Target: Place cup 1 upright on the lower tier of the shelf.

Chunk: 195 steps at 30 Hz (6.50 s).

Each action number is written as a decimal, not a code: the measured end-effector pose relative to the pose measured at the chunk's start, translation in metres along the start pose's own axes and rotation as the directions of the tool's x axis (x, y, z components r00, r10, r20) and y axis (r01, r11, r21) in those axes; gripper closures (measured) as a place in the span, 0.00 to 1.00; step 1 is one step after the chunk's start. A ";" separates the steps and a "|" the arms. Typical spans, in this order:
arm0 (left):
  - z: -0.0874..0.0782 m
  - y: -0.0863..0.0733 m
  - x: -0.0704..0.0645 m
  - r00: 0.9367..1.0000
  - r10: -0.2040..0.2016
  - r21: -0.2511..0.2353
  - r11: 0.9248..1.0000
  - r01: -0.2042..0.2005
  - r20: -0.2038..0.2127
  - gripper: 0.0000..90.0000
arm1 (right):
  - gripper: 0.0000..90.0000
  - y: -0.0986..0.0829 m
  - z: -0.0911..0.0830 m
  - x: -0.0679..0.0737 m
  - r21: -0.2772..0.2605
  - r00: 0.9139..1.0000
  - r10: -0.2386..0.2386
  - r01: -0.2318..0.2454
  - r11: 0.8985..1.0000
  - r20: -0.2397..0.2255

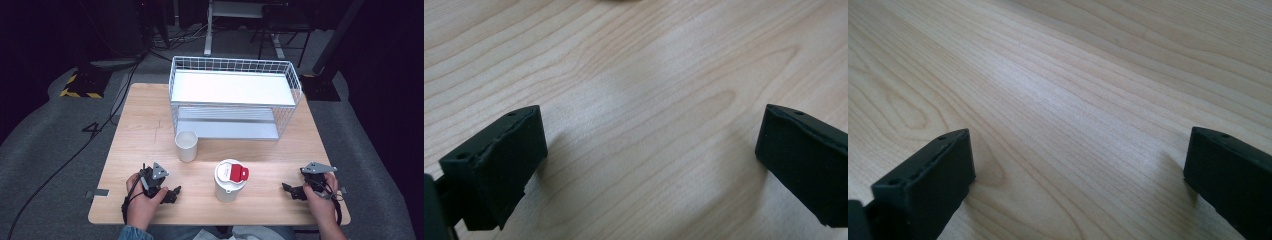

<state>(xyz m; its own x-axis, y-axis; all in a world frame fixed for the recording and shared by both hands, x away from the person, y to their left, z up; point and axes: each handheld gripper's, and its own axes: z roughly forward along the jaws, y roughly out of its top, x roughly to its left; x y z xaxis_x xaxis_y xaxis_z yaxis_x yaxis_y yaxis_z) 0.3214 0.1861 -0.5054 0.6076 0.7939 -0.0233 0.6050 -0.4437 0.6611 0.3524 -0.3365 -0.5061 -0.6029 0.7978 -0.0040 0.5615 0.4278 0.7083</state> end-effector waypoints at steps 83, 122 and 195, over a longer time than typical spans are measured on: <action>0.022 0.066 0.013 0.996 -0.094 -0.396 0.914 0.087 0.003 0.26 | 0.00 -0.001 -0.001 -0.001 -0.002 1.000 -0.016 0.016 1.000 -0.011; 0.045 0.076 0.009 0.991 -0.134 -0.451 0.886 0.106 -0.029 0.24 | 0.00 -0.001 -0.001 -0.001 -0.002 1.000 -0.016 0.016 1.000 -0.013; 0.102 0.194 -0.031 0.999 -0.047 -0.547 0.836 0.038 -0.003 0.24 | 0.00 -0.001 -0.001 0.000 -0.002 1.000 -0.016 0.016 1.000 -0.012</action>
<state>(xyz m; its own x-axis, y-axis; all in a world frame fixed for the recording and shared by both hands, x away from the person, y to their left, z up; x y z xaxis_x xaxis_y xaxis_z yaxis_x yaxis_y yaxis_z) 0.4729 0.0326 -0.4529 0.5770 0.8151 -0.0527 0.2476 -0.1131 0.9622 0.3517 -0.3373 -0.5060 -0.6184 0.7859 -0.0066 0.5507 0.4394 0.7097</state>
